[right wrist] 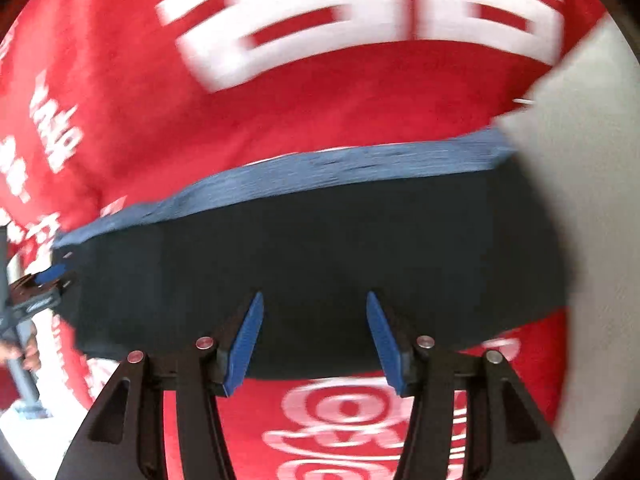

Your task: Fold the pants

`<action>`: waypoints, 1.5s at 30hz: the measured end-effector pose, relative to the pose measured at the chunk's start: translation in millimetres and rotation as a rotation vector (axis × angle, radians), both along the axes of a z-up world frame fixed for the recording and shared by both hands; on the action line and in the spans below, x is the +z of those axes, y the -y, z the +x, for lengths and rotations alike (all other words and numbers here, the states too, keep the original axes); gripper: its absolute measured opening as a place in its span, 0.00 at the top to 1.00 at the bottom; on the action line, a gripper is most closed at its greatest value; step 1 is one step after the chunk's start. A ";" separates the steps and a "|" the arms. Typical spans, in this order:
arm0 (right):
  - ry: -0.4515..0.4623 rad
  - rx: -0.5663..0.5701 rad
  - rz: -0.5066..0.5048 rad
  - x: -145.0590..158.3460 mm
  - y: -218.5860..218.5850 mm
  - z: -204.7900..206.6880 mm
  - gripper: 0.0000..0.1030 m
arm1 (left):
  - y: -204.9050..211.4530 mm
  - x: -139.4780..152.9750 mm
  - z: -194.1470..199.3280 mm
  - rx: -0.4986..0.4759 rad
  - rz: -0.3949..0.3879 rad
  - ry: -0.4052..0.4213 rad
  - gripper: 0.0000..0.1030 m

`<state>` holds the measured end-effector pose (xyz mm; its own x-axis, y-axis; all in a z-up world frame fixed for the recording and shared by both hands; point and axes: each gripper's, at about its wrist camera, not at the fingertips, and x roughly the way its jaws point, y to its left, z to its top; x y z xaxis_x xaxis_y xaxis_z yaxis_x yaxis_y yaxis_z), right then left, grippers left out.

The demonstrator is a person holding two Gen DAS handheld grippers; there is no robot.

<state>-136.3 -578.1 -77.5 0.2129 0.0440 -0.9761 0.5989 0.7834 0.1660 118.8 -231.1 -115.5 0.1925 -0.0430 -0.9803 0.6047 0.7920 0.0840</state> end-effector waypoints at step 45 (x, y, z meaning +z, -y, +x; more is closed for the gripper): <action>-0.042 0.719 0.096 -138.5 -433.6 432.6 0.90 | -223.3 -48.3 106.1 0.330 -0.192 0.073 0.20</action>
<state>296.3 -144.5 -216.0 0.0617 0.2450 -0.9676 -0.0515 0.9689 0.2421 224.9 -7.8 -163.8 0.2959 -0.1481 -0.9437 0.3123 0.9486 -0.0509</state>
